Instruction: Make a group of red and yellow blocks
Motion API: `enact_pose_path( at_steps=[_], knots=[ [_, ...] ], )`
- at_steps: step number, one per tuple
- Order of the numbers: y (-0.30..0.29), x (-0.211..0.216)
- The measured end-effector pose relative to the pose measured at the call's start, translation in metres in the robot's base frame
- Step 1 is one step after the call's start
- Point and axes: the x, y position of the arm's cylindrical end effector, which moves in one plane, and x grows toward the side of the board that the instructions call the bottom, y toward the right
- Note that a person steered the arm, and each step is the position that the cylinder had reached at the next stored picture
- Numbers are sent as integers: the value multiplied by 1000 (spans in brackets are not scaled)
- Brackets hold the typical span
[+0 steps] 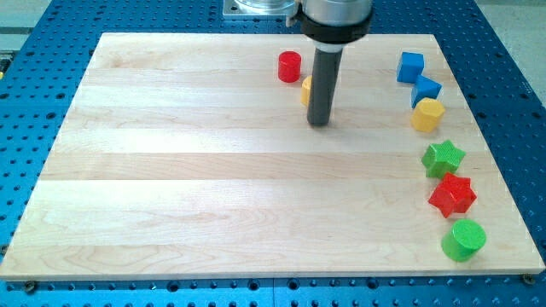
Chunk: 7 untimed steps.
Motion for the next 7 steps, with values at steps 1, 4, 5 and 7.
enact_pose_path(
  at_steps=[1,4,5,7],
  knots=[
    [-7,-38],
    [83,16],
    [133,31],
    [185,63]
  ],
)
